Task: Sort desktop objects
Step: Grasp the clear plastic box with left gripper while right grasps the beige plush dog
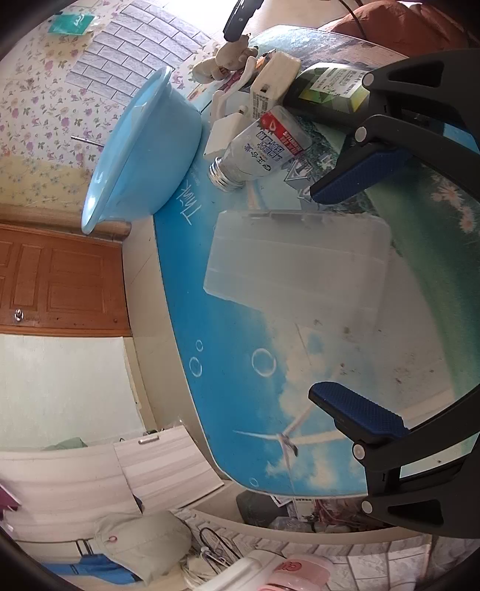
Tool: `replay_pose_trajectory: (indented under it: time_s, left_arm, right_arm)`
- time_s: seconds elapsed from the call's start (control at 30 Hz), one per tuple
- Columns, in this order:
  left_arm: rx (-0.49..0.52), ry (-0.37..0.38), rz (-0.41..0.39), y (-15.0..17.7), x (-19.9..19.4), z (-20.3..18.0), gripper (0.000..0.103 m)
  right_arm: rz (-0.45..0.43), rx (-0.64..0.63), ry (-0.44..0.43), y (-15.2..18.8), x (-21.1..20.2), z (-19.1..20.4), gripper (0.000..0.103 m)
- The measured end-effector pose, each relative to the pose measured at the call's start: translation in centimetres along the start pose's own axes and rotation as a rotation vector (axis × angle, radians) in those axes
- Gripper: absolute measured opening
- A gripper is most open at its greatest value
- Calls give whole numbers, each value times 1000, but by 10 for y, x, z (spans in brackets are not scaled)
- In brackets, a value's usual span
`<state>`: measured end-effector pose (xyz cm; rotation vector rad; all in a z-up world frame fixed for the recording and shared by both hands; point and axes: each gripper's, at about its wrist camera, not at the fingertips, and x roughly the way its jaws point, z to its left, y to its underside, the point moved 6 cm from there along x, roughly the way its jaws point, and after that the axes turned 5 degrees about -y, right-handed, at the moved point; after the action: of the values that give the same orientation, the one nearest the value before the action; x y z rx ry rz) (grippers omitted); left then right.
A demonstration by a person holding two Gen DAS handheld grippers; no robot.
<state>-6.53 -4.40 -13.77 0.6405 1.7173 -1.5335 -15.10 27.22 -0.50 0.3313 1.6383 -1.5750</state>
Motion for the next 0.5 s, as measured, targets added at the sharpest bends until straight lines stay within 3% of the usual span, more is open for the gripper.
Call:
replay_pose_trajectory:
  time_s: [0.23,0.27,0.3,0.33,0.5]
  left_arm:
    - [23,20,31,-5,17,-8,97]
    - [30,18,27,-5,16,-10,87]
    - [42,10,16,-6,14,-11,69]
    - [49,6,10,-6,13,-12,65]
    - [37,8,22,-2,7,-12,63]
  right_arm:
    - [49,55,12,-5,31,-16,64]
    - [54,68,14,-6,35,-19,64]
    - [61,76,19,-6,39,-21,64]
    - [65,77,24,-7,41,-21,64]
    - [86,60,52,-5,54,-23,62]
